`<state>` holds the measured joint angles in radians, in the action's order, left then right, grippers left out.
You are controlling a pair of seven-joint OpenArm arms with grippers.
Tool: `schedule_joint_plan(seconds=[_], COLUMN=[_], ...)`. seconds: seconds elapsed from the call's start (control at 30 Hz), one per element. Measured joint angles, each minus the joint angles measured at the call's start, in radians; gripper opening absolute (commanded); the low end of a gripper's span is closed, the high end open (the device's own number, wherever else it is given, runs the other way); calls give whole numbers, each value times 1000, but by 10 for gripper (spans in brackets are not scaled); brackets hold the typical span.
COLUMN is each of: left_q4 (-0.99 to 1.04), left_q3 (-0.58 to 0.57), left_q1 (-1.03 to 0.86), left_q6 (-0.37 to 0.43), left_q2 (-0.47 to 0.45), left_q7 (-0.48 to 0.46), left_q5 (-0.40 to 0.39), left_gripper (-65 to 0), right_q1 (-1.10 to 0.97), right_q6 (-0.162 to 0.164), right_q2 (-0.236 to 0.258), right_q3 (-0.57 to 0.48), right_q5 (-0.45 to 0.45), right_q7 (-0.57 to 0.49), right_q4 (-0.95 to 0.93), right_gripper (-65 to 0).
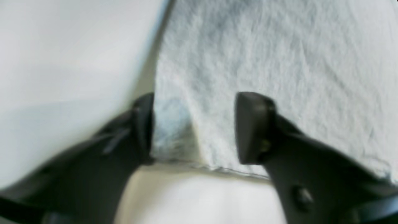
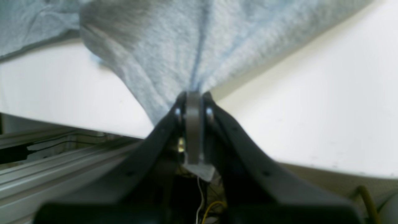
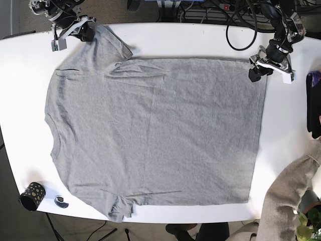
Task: Fold the T-shirt properly
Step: 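Pull the grasped shoulder edge with both grippers to straighten the shirt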
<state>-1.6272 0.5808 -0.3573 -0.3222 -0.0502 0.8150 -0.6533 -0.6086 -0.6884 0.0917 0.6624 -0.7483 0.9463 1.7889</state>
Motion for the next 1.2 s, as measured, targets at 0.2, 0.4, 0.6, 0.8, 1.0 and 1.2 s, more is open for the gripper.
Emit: schedule_joint_plan(seconds=[0.2,0.4,0.6,0.8,1.0,1.2], left_q4=[3,3,-58,-152,-217,-228], left_q3=[-101,-100,-68,-23,14,100], left_q1=[1,-6,-25,-54,-118,-192], left_q6=[6,6,7,6,-16,-115], left_q2=[-36,-34,-25,-27,-33,-26], left_q7=[19,14,29,31,31,33], left_q5=[4,3,15,11,11,12], left_gripper=[-540,-643,-643,-643,-644,-644], right_q1=[0,0,-6,-25,-74,-154], right_q6=[0,0,0,-1,-1,0], right_q2=[-1,-1,-1,-34,-33,-36], right_q3=[-1,-1,-1,-2,-2,-5], right_q5=[-1,-1,0,-7,-11,-23], right_q7=[0,0,2,2,1,2], right_q4=[0,0,47,117,148,167], right_gripper=[-650,-650,-650,-650,-650,-650])
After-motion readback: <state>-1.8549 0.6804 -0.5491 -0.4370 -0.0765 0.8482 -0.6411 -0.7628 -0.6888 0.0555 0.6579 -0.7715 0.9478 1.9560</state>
